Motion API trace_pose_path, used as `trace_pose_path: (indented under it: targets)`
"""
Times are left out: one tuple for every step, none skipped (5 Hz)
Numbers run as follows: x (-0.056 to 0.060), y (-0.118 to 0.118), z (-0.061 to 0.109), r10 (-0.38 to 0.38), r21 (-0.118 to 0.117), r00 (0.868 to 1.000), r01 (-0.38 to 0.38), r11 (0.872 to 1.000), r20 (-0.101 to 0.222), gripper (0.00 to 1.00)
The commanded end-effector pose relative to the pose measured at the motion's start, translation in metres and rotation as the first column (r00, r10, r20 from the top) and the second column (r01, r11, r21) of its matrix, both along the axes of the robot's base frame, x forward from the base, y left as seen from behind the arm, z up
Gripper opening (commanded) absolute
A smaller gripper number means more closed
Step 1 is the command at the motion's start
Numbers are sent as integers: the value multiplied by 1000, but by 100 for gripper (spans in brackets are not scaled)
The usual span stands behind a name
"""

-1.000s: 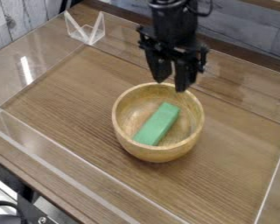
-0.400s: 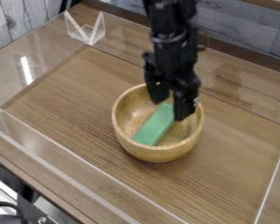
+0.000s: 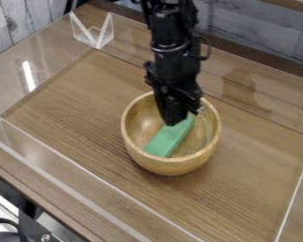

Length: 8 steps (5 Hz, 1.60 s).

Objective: Move green object from inside the wooden bowl to the table next to it

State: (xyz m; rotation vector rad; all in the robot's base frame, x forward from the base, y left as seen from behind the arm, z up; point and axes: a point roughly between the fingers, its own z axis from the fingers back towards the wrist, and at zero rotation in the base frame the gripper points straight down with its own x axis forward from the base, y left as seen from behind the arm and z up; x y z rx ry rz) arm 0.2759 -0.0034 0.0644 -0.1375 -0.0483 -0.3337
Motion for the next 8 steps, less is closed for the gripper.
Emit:
trace_pose_path:
  targets:
    - [8, -3, 21, -30, -3, 998, 31, 1000, 52, 0]
    - [10, -8, 34, -62, -9, 996, 63, 998, 69, 0]
    - [15, -8, 49, -8, -14, 996, 9, 1000, 91, 0]
    - [19, -9, 59, 41, -17, 994, -39, 999, 105, 0]
    - [21, -14, 58, 67, -18, 993, -65, 998, 100, 0]
    - [18, -16, 54, 29, -19, 995, -27, 999, 92, 100]
    - [14, -18, 50, -6, -20, 996, 8, 1000, 85, 100]
    - [17, -16, 45, 41, -19, 996, -40, 999, 80, 0]
